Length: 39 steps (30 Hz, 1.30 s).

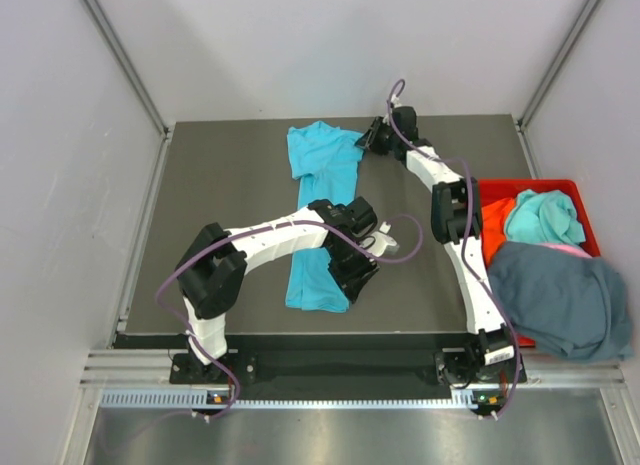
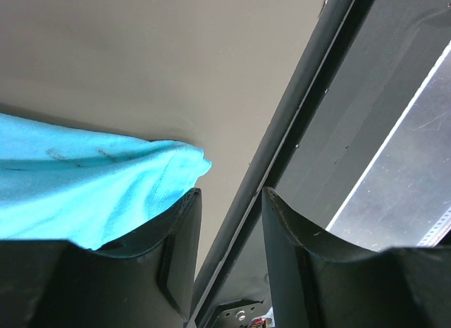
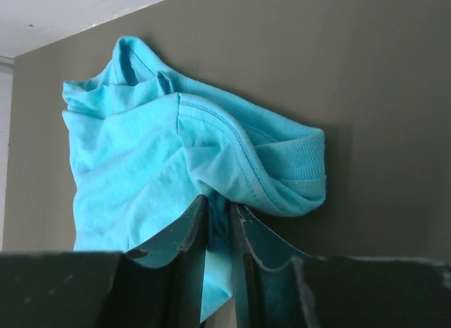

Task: Fold and stack the t-shirts
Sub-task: Fold the tshirt

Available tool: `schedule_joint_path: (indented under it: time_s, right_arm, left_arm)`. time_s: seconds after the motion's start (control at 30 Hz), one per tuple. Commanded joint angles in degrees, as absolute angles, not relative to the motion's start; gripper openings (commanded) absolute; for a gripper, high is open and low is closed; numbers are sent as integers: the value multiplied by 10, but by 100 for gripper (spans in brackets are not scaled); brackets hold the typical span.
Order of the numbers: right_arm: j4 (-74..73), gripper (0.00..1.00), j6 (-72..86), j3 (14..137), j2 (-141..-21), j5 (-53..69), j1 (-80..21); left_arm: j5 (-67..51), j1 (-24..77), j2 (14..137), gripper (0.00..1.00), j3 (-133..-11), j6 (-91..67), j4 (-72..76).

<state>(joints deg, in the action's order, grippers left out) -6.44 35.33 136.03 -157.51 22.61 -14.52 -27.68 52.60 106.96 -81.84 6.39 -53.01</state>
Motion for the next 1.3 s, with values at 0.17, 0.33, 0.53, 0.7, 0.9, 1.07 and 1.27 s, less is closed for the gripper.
schedule_joint_path:
  time_s: [0.17,0.33,0.53,0.7,0.9,1.07,1.27]
  right_arm:
    - [-67,0,360,1371,-1581,190,-144]
    - [-51,0,319,1418,-1584,144,-142]
    - [-16,0,287,1459,-1598,109,-144]
    - [-24,0,270,1464,-1597,100,-142]
    - [-54,59,250,1409,-1553,154,-131]
    - [-41,59,270,1188,-1402,217,-107]
    - [73,59,311,863,-1193,271,-105]
  left_arm:
    - [-298,528,1049,45,-820,69,-521]
    - [-298,528,1049,45,-818,69,-519]
    - [-301,529,1058,46,-825,70,-523]
    - [-233,529,1058,53,-857,80,-533]
    - [-173,518,1029,70,-909,89,-543]
    - [-226,391,969,73,-870,40,-511]
    - [-317,201,885,77,-708,-93,-397]
